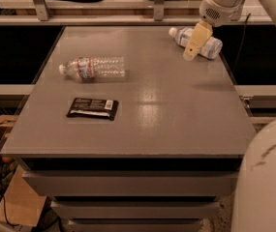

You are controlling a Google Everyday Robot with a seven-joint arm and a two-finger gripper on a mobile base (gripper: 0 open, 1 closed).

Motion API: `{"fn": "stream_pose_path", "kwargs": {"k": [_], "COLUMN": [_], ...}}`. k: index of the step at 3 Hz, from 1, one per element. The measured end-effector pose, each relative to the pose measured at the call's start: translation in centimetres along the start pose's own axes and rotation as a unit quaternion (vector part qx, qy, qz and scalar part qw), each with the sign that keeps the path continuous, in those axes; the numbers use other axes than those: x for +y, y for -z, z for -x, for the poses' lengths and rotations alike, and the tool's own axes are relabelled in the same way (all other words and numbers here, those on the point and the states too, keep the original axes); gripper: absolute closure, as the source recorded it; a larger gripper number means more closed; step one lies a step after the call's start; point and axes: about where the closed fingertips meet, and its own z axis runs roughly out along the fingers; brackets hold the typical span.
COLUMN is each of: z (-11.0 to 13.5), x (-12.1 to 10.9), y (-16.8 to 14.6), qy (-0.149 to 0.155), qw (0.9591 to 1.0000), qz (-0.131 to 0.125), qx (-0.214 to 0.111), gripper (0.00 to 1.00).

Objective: Place blue plastic bottle upright

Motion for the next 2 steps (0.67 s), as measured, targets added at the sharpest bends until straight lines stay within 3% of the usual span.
{"fn": "stream_pose_path", "kwargs": {"k": [2], "z": [0.7], "x": [-1.2], "y": [-3.1], "qy": [-0.005], "qw": [0.9998], "qz": [-0.012], "qx": [0.014], "gripper": [0.00]}}
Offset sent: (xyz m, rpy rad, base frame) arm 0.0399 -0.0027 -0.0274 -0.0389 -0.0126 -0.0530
